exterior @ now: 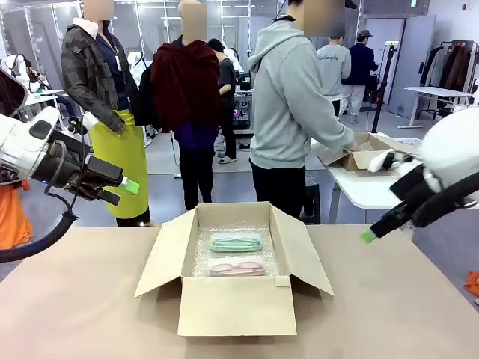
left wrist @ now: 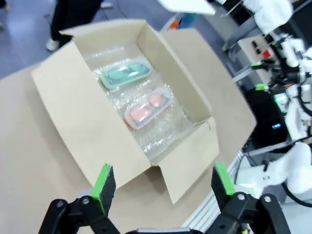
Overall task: Pack the glasses set securely to prepare it for shipping.
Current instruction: Position the Package Box on the left side of the table.
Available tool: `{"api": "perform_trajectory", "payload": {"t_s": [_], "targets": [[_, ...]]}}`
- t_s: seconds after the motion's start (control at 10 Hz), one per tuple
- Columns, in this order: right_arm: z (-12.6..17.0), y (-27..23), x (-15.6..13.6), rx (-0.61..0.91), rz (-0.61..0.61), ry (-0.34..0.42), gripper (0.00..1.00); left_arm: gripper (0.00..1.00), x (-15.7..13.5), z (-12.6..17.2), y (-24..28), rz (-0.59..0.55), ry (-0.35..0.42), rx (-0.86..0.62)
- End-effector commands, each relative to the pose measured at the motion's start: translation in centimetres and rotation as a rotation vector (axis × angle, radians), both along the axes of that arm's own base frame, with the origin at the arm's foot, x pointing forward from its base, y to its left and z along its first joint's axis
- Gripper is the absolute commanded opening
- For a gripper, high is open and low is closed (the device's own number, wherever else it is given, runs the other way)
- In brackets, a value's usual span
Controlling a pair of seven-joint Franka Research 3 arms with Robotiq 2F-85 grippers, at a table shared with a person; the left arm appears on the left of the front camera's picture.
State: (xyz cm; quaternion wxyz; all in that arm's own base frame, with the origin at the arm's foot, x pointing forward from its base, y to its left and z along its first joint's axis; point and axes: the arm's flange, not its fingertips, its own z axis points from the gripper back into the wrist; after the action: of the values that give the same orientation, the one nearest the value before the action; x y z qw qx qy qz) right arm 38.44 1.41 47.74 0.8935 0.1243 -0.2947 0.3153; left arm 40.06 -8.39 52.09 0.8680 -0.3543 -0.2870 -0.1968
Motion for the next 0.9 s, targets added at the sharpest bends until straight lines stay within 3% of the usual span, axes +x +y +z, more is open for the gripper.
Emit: {"api": "perform_trajectory", "payload": {"t_s": [0.0,0.1,0.7,0.8], "targets": [[-1.3,0.0,-3.6,0.034,-0.036,-0.061,1.0,1.0,1.8,-1.1,-0.2,-0.028,0.0,-0.031],[0.0,0.0,0.0,0.0,0.0,0.0,1.0,1.0,0.0,0.0,0.0,0.0,0.0,0.0],[0.0,0.0,0.0,0.0,0.0,0.0,1.0,1.0,0.3,-0.2,-0.1,0.015,0.001,0.033],[0.0,0.0,0.0,0.0,0.0,0.0,1.0,1.0,1.5,-1.0,0.5,0.048,0.058,0.004]]}}
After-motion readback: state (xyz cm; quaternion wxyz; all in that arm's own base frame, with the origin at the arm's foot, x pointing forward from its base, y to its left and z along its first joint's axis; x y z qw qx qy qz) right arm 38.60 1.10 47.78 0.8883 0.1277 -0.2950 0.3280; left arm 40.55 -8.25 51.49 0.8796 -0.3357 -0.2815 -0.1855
